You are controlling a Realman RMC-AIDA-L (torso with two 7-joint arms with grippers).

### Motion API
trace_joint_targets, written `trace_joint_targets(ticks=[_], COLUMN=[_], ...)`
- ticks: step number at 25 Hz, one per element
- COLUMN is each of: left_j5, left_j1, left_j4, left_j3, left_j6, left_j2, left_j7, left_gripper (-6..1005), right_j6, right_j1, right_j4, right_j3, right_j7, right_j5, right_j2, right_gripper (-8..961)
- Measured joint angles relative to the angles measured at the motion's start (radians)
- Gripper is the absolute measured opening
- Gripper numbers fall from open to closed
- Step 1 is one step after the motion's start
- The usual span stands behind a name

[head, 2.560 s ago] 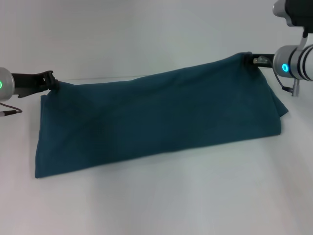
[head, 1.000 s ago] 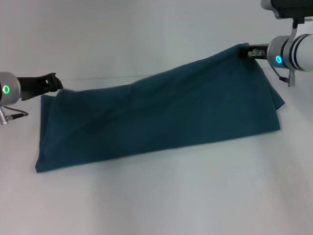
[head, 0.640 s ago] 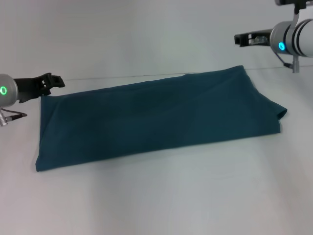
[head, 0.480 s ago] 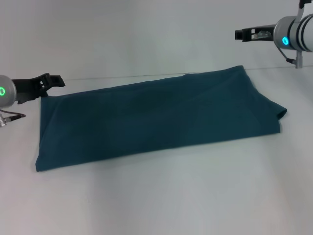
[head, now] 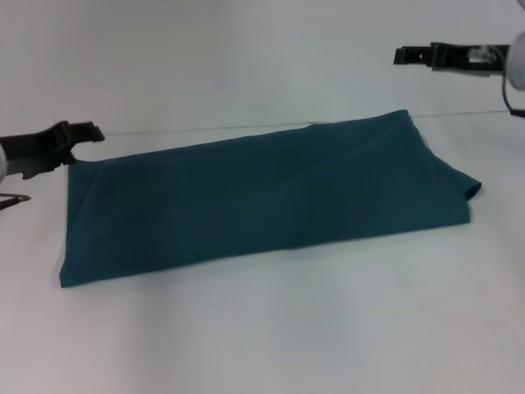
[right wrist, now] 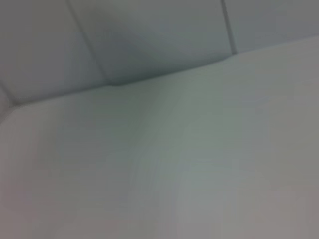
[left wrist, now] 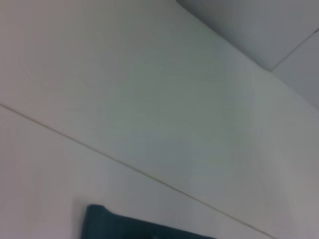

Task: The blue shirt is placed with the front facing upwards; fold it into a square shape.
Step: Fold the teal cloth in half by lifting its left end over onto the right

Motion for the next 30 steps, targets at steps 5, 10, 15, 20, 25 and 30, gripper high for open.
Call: trace_joint_targets(ticks=[5,10,15,20,25,30], left_j5=[-0.235,-0.356,-0.370,-0.366,-0.373,-0.370], left_j1=[0.108,0.196,0.247,0.256,0.268,0.270], left_j4=[0.093,0.096,0.066,0.024,0.027,0.026], left_j3=[0.000,-0.002,-0.033,-0.051,-0.051,-0.046], left_j6=[0.187,0.294,0.324,0.303,0.302,0.331], left_j2=[-0.004,-0.002,-0.007,-0.005,-0.018,-0.016], left_j7=[0.095,0.121,0.128,0.160,0.330,0.443], left_gripper=[666,662,661,660,661,663], right_j6=[-0.271,-0.443,-0.538,-0.560,-0.556,-0.555], right_j1=[-0.149,-0.283,-0.354,-0.357,-0.343,-0.341], right_j4=[-0.073,-0.067,-0.049,0.032,0.076,0.077], right_j3=[0.052,0.127,0.185,0.237,0.256,0.250], right_j7=[-0.090,-0.137,-0.154,-0.192,-0.241,-0.258], right_j5=[0.280,0.428,0.449,0.452,0.450,0.446], right_j2=[-0.001,0.011,0.020,0.019,0.014,0.011], right_gripper=[855,897,901,899,900,900])
